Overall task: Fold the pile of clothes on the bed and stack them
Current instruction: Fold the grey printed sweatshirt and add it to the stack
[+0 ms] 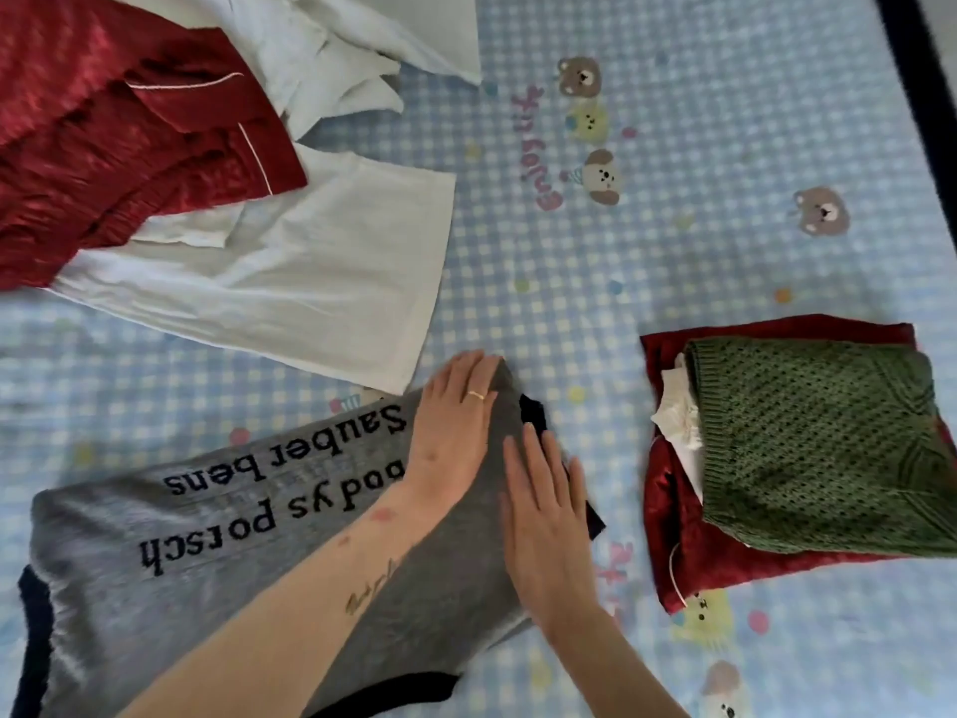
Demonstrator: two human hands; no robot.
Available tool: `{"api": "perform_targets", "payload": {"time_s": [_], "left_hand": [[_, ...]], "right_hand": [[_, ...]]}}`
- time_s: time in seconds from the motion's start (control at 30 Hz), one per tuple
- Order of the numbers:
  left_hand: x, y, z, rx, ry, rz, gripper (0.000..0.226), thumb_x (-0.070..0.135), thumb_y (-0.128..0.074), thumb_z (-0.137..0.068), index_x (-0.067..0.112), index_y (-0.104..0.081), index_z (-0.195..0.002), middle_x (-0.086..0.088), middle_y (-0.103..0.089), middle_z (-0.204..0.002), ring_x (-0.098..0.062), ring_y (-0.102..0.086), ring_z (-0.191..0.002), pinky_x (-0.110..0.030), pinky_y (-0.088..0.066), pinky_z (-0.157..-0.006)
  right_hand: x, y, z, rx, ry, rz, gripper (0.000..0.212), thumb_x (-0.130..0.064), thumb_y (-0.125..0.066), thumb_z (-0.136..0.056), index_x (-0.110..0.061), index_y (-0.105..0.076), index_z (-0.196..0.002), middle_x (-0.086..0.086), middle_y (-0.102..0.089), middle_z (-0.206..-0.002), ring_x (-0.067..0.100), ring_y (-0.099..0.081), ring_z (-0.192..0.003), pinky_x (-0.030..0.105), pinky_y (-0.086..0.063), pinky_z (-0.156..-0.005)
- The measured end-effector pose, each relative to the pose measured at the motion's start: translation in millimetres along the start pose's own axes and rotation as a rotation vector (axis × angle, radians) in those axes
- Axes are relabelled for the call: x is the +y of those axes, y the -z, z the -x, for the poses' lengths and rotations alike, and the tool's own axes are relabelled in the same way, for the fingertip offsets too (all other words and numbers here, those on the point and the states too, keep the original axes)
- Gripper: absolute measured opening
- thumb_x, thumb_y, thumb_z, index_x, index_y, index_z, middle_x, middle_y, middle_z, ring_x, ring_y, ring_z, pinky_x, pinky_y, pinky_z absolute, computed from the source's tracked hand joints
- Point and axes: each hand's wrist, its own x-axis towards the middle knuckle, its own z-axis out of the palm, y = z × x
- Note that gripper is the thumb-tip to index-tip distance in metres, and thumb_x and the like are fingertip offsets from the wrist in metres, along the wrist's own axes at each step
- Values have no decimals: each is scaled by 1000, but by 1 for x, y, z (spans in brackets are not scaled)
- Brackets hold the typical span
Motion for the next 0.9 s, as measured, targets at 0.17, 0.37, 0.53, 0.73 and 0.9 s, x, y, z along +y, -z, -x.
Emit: {"api": "perform_targets", "payload": {"time_s": [0.17,0.37,0.53,0.73,0.9], "left_hand": [[-77,13,94,-124,191,-194,58,34,-29,-98,5,-22,-148,-12,-16,-156,-27,-16,-145,-42,-14,-117],[-153,58,161,-154,489,-280,65,46,-10,-98,4,-14,-148,-14,-10,-157,-27,-11,-145,-40,-10,-116],[-166,76,232,-114,654,-236,65,44,-10,-100,-1,-24,-144,-18,-21,-153,-22,-8,-145,-39,-8,-116],[-198,93,297,-190,922,-122,75,51,-5,-98,1,-47,-135,-14,-40,-144,-23,-32,-136,-35,-8,-113],[-204,103,359,127,1099,-80,78,58,-16,-96,-3,-49,-131,-21,-56,-130,-30,-46,-122,-35,-31,-105]], "right_hand": [[22,-24,-53,-265,167,226,60,-45,-16,-97,-16,-14,-150,3,-16,-158,21,-15,-145,47,-8,-117],[7,-10,-70,-165,-91,174,64,-42,-9,-96,-5,-15,-149,12,-13,-157,25,-13,-145,51,-14,-116],[-172,-49,-62,-201,678,79,56,-35,-28,-99,-10,-24,-148,7,-15,-157,26,-16,-144,49,-20,-117],[-281,-122,-88,-480,1145,318,60,-44,-25,-100,-18,-8,-151,1,-7,-160,22,1,-146,46,0,-117],[-329,-124,-141,-419,947,191,58,-34,-31,-102,-10,-9,-150,8,-10,-159,27,-9,-146,41,-12,-118]]}}
